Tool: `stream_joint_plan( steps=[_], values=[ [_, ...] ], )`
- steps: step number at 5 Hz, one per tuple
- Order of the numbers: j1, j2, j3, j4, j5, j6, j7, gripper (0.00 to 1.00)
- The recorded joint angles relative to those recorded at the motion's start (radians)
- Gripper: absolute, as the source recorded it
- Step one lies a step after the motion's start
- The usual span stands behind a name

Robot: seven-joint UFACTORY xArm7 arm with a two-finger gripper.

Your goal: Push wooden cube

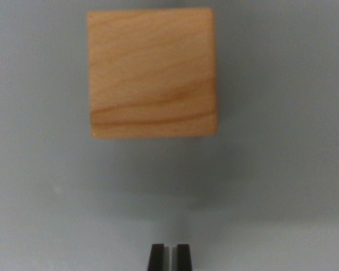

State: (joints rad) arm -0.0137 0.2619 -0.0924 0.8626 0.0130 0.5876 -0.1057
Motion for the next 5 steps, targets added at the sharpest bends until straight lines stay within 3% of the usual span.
stream_joint_plan(
  steps=[2,3,4,5],
  values=[
    [-0.0002,0.01,0.001,0.017,0.0006,0.006,0.0,1.0],
    [-0.0005,0.025,0.001,0.041,0.0015,0.016,0.001,1.0],
    [-0.0005,0.025,0.001,0.041,0.0015,0.016,0.001,1.0],
    [-0.0008,0.043,0.002,0.07,0.0026,0.027,0.001,1.0]
  ],
)
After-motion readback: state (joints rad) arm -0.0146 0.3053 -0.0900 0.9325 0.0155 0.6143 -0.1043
